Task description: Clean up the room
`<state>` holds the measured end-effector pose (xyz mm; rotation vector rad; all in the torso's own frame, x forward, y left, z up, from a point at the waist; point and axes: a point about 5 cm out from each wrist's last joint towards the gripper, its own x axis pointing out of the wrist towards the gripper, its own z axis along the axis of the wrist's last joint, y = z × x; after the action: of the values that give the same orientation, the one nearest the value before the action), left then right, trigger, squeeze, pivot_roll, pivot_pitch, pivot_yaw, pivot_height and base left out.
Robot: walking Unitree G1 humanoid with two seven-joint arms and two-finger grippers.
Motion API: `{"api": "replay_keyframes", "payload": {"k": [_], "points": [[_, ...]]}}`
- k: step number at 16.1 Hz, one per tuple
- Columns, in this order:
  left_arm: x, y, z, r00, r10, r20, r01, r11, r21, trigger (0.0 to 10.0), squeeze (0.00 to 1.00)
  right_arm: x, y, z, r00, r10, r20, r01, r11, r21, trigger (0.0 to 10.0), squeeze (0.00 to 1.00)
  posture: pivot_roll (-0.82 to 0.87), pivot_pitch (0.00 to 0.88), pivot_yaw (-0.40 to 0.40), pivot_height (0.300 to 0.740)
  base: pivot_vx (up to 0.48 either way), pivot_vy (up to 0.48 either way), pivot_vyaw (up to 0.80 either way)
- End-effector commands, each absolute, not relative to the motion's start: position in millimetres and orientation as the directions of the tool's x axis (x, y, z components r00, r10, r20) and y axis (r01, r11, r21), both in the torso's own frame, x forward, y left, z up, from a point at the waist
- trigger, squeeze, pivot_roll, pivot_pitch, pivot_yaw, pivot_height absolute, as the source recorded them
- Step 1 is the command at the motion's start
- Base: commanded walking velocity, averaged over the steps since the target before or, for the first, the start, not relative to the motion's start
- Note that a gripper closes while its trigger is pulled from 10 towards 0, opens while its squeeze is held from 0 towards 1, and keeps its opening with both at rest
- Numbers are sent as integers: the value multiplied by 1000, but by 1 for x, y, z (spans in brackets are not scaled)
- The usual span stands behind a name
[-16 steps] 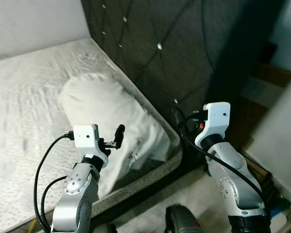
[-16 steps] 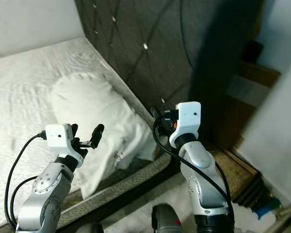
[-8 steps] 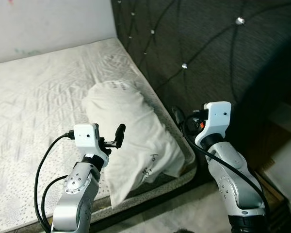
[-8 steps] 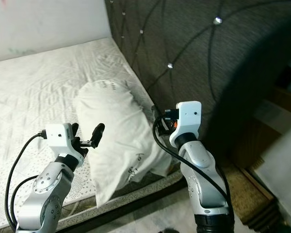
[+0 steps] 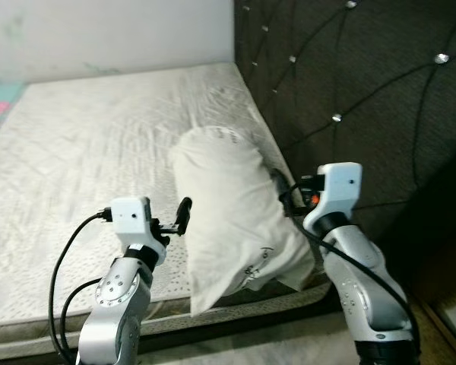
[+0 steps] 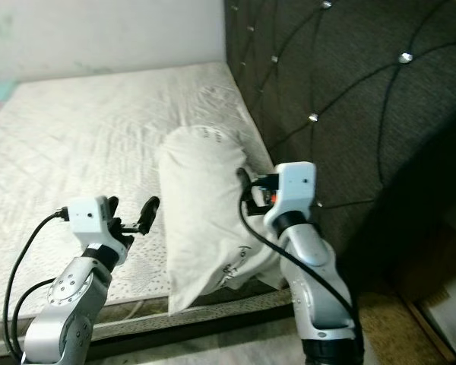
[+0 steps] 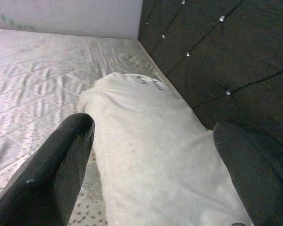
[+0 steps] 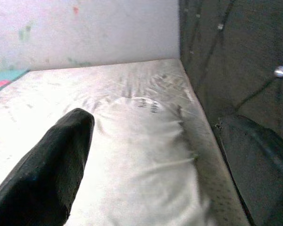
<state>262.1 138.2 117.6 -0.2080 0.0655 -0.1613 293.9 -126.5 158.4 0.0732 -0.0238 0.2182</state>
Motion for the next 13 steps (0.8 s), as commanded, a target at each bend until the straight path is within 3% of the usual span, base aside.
{"api": "replay_keyframes", "payload": {"k": [1,2,6,9,13], "points": [[262,137,115,984,-167,-62,151,967,-205,10000,0,295,-132,154,981,191,20,-192,979,64,10000,0,-147,25,53,740,0,0,0],[262,137,114,984,-169,-64,153,967,-204,10000,0,295,-131,154,980,197,22,-198,978,60,10000,0,-147,25,53,740,0,0,0],[266,136,117,982,-182,-44,169,962,-216,10000,0,295,-126,156,975,221,37,-223,973,57,10000,0,-149,18,53,740,0,0,800],[267,135,119,981,-191,-30,179,958,-223,10000,0,298,-127,158,976,215,43,-217,974,62,10000,0,-153,22,49,740,0,0,0],[266,134,119,980,-196,-28,185,956,-228,10000,0,297,-129,155,977,210,32,-212,975,69,10000,0,-155,30,48,740,0,395,0]]}}
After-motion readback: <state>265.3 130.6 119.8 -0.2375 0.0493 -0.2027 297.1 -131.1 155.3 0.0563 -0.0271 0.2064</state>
